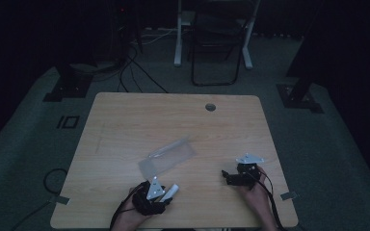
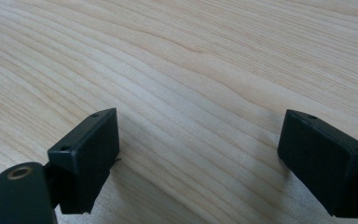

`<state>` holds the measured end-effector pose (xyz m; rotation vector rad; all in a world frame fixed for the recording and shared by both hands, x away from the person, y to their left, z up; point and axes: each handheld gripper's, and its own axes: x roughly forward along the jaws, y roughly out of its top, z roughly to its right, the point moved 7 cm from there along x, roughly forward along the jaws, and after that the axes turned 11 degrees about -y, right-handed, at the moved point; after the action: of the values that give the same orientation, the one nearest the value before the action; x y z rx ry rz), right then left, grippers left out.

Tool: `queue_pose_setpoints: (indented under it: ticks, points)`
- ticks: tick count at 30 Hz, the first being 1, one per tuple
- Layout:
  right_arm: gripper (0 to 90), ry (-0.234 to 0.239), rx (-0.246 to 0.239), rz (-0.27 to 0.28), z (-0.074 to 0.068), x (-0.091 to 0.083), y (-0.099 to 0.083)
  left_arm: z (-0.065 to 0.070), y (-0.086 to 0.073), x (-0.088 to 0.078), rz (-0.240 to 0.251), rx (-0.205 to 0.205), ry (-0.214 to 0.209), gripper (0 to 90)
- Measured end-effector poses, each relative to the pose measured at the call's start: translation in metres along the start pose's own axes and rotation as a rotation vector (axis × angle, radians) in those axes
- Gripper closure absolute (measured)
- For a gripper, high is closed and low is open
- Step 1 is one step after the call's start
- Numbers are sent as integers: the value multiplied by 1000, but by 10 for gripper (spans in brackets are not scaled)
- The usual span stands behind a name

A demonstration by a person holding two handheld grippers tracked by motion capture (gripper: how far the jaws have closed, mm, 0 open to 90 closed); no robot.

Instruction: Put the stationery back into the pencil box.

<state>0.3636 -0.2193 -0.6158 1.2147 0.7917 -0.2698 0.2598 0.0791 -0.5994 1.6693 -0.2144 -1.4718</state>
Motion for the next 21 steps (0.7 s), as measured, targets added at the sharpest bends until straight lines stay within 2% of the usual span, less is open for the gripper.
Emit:
queue_pose_setpoints:
  ticks: [4, 8, 15, 21]
  points:
    - [125, 0, 0, 0, 0, 0, 0, -7, -2, 2, -29, 6, 16, 611]
    - [125, 0, 0, 0, 0, 0, 0, -11, -4, 0, -37, -4, 19, 641]
    - [125, 0, 0, 0, 0, 0, 0, -14, -6, -3, -58, -4, 0, 673]
    - [125, 0, 0, 0, 0, 0, 0, -15, -6, -3, -55, -12, -25, 704]
